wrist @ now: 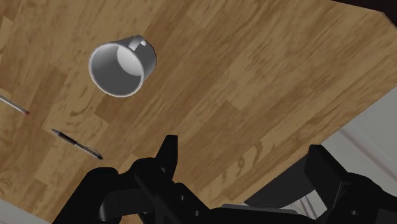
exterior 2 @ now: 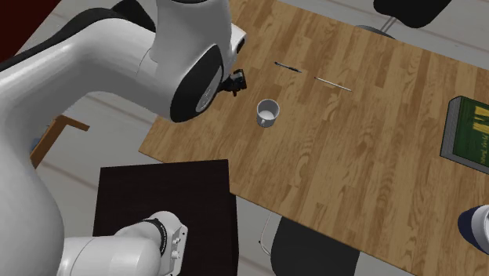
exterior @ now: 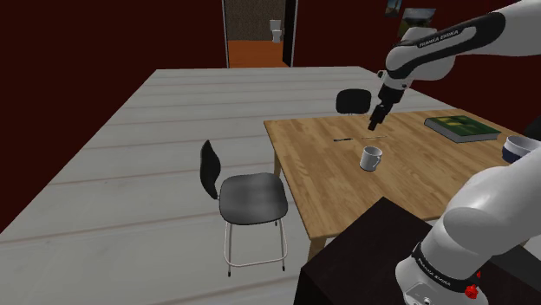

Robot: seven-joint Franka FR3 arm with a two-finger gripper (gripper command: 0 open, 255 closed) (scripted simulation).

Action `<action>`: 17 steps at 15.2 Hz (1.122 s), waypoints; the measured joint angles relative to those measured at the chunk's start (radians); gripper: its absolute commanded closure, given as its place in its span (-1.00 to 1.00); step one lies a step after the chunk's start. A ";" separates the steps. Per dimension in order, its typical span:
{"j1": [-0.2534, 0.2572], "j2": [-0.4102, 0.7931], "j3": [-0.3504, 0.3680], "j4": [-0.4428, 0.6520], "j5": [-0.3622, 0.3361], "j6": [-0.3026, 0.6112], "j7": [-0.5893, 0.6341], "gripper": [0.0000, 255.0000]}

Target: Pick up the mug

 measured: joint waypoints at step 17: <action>-0.126 0.777 -0.134 0.383 0.594 0.126 -0.678 -1.00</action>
